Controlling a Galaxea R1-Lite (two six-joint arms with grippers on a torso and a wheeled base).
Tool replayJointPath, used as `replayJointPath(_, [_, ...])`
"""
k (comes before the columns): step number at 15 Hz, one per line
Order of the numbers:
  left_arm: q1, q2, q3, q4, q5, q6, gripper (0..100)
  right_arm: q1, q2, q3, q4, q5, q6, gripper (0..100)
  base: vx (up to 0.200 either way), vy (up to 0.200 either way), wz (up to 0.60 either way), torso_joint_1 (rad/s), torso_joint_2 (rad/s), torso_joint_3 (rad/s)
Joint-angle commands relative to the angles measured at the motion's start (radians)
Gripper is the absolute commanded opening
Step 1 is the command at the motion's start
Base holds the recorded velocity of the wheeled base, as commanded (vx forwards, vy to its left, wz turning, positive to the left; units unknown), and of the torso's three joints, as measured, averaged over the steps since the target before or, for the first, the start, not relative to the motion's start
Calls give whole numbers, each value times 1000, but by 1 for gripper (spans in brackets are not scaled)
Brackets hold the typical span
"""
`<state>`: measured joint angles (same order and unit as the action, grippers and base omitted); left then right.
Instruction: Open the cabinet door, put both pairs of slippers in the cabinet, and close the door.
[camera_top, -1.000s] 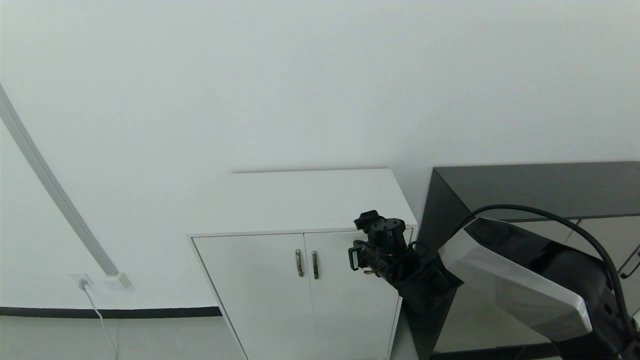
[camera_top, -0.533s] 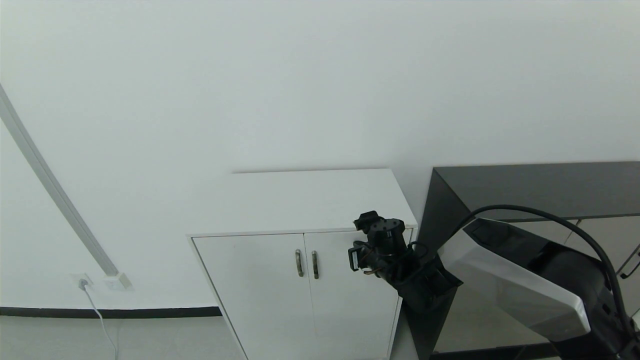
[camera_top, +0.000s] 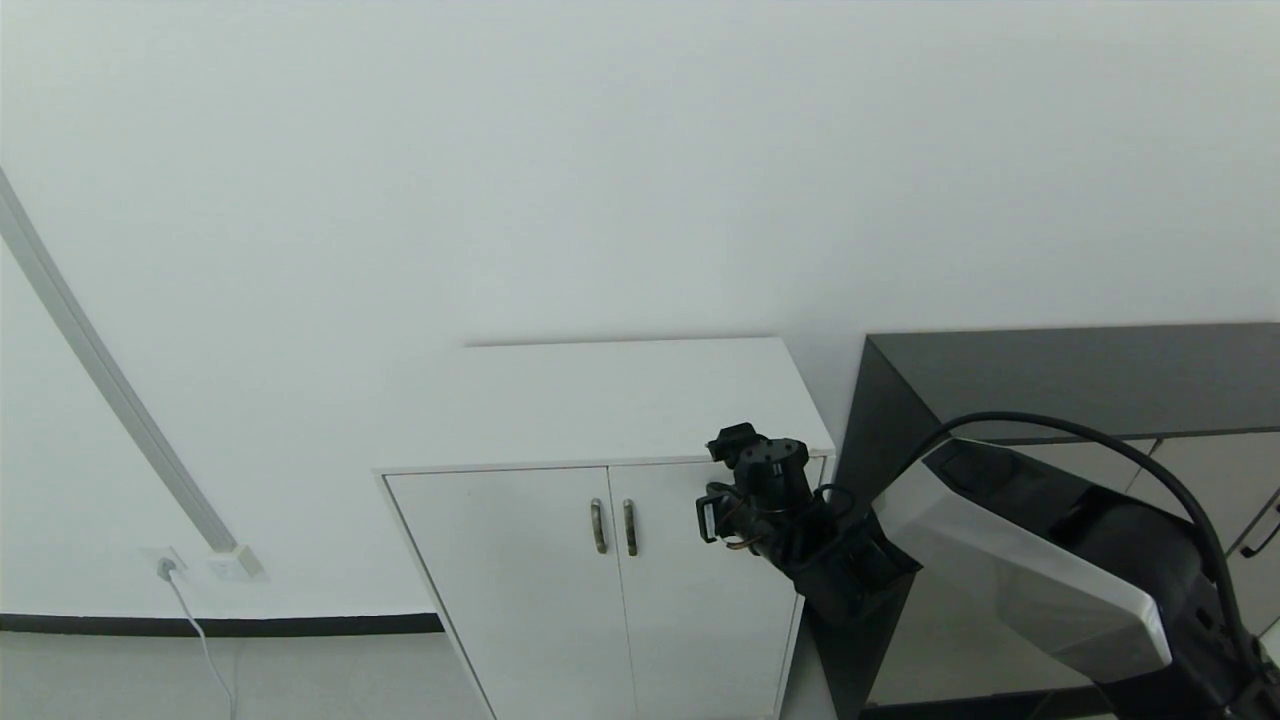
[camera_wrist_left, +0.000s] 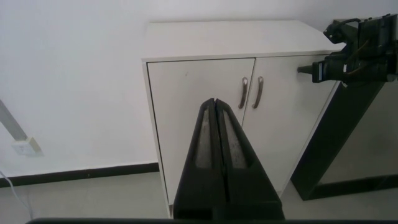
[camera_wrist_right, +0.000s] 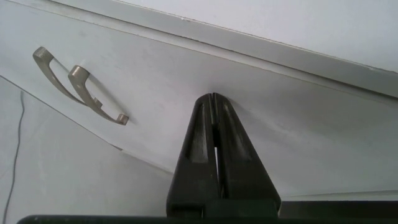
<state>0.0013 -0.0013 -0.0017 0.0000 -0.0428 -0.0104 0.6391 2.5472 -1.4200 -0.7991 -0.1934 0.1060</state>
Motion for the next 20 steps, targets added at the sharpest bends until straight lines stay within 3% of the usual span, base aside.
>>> replayJointPath(1, [0,1,0,0,0,0,0,1,2,-2,0,0,0,0,0,0,0,0,0,0])
replayJointPath(15, [0,1,0,0,0,0,0,-18,13,-11,0,-1,0,0,0,0,0,0,0,0])
replayJointPath(20, [0,1,0,0,0,0,0,-13,-42,89,-55,-6,0,0,0,0,0,0,0,0])
